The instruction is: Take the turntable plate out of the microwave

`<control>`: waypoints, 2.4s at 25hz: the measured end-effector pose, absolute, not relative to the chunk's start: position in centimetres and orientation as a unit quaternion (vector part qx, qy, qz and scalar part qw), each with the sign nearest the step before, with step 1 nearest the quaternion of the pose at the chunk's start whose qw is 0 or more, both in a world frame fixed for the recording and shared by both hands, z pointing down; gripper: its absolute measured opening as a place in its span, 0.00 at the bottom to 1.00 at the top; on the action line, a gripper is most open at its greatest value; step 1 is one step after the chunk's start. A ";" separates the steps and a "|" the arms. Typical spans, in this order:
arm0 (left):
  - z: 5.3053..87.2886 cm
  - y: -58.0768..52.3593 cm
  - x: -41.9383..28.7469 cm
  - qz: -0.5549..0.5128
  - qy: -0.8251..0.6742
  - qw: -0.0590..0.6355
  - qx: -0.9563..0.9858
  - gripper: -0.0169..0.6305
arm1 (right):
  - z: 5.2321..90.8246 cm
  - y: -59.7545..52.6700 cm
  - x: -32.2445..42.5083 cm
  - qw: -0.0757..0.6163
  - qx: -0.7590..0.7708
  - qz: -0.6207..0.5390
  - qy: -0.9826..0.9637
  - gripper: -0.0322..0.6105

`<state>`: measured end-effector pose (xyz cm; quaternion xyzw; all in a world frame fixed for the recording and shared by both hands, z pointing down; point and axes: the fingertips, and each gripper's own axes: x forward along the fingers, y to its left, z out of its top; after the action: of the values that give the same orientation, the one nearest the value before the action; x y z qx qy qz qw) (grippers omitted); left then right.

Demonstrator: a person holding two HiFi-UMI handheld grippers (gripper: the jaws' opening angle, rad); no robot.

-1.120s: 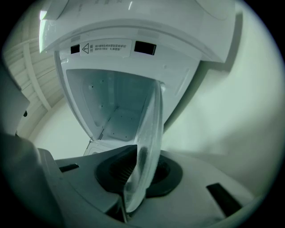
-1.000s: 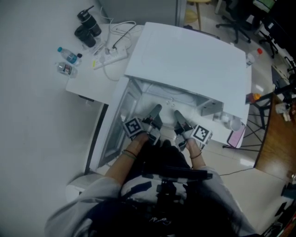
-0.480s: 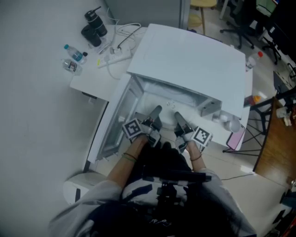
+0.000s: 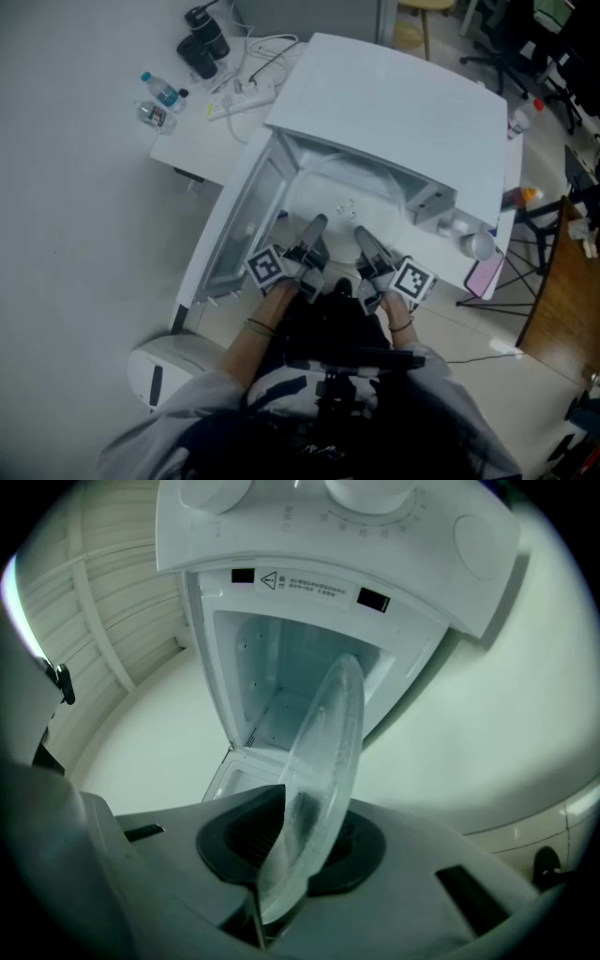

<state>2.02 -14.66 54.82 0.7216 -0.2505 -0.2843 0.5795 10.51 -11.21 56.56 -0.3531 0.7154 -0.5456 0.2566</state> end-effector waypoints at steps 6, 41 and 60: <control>54.3 -12.4 1.2 -0.283 -0.239 0.583 0.723 0.06 | 56.0 -8.8 9.8 0.247 -0.366 -0.531 0.723 0.17; 51.8 4.3 -2.3 -0.225 -0.111 0.608 0.753 0.06 | 52.6 9.7 5.2 0.339 -0.450 -0.458 0.688 0.17; 52.1 4.9 -2.4 -0.221 -0.107 0.605 0.757 0.06 | 52.6 10.5 5.1 0.340 -0.454 -0.449 0.691 0.17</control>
<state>-2.36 4.89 52.13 0.7573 -0.1073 -0.2208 0.6051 5.10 10.50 52.56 -0.4537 0.6907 -0.4490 0.3397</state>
